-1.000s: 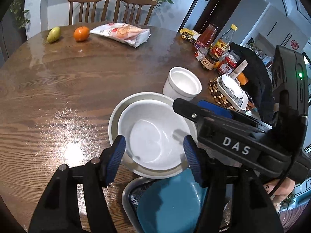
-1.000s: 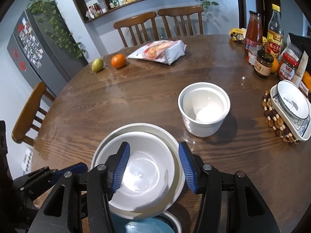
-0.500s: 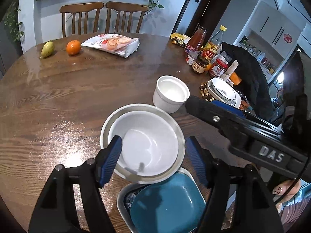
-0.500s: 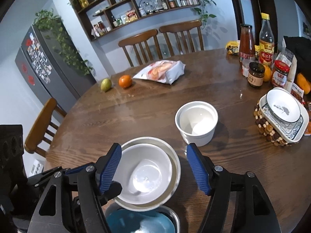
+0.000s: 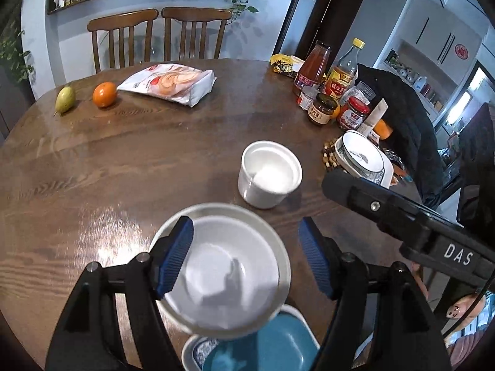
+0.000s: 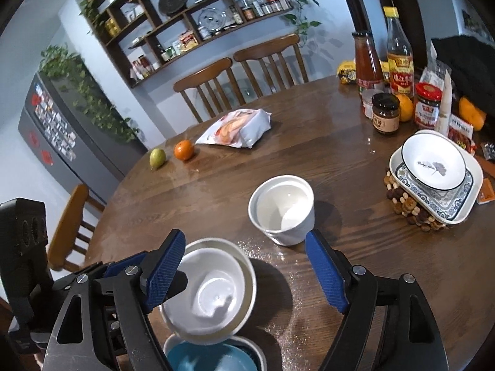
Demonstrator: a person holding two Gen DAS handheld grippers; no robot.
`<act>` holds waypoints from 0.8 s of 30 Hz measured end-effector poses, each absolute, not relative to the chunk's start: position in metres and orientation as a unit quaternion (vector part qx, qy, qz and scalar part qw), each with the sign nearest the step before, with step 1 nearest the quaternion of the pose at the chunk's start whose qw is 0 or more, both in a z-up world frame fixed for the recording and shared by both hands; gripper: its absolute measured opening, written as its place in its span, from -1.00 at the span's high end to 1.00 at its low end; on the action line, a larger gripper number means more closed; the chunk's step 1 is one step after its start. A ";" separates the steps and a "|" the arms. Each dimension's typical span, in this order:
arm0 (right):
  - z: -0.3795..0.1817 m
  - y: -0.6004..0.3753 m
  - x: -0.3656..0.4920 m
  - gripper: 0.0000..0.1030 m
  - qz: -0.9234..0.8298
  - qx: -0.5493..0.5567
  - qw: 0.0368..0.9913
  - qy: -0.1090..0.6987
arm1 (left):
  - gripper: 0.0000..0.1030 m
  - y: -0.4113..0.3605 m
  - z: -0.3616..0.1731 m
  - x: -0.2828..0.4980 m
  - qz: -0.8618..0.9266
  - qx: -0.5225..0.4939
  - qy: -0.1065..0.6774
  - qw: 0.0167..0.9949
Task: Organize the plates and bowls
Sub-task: 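Open both grippers and lift them off the nested bowls, then close the right gripper on the rim of the white ramekin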
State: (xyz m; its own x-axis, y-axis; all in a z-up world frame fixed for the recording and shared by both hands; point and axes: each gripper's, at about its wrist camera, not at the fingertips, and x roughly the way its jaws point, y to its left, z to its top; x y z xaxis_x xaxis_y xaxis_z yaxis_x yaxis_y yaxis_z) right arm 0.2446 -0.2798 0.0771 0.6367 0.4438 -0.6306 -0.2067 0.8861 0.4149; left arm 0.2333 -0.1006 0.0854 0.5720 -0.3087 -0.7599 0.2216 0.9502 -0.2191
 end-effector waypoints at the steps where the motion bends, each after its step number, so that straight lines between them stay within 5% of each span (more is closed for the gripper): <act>1: 0.076 -0.282 0.250 -0.58 0.184 0.160 0.888 0.389 | -0.36 -0.103 0.085 0.236 -0.151 -0.047 0.437 0.885; 24: 0.018 -0.289 0.359 -0.59 0.239 0.198 0.820 0.481 | -0.36 -0.148 0.035 0.325 -0.199 -0.036 0.488 0.849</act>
